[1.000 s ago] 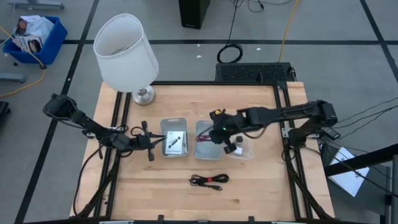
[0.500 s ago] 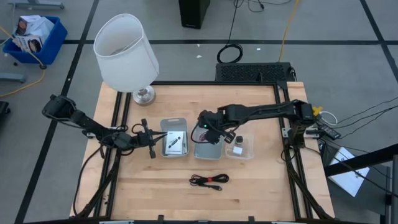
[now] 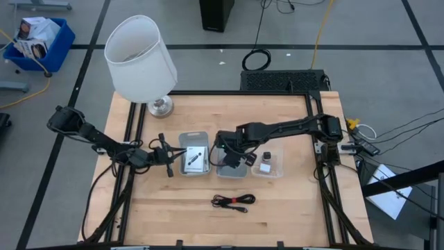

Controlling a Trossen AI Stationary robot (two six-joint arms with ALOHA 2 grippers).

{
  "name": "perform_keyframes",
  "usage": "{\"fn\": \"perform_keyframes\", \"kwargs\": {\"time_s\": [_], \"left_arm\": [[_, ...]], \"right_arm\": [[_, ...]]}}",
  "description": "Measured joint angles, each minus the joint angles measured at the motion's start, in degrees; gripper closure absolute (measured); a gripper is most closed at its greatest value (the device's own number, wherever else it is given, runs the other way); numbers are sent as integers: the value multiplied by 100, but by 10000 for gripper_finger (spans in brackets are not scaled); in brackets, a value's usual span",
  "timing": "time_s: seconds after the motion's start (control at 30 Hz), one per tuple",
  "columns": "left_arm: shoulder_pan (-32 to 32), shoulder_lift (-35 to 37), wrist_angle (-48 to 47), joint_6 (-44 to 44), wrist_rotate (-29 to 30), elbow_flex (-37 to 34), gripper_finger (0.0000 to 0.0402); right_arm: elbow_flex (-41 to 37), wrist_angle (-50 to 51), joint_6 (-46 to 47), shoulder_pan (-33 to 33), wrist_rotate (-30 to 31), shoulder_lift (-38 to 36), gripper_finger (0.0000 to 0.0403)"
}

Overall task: Pick and place items into bin
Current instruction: Put the pink charger cable into the right gray bin

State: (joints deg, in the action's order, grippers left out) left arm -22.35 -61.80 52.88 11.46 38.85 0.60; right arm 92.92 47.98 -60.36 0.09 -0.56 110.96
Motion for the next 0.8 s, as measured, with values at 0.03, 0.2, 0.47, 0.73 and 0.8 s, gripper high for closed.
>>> {"fn": "perform_keyframes", "kwargs": {"time_s": [0.03,0.2,0.47,0.73,0.8], "left_arm": [[0,0,31,-2,2,0,364],[-7,0,77,-1,-25,0,364],[-11,0,89,-5,-31,0,364],[-13,0,192,162,-31,0,364],[-11,0,194,175,-32,0,364]], "right_arm": [[-25,-50,12,14,-99,3,390],[-271,-312,137,35,-431,74,390],[-774,-862,210,29,-407,63,390],[-812,-929,399,27,-610,63,390],[-812,-990,416,29,-718,63,390]]}}
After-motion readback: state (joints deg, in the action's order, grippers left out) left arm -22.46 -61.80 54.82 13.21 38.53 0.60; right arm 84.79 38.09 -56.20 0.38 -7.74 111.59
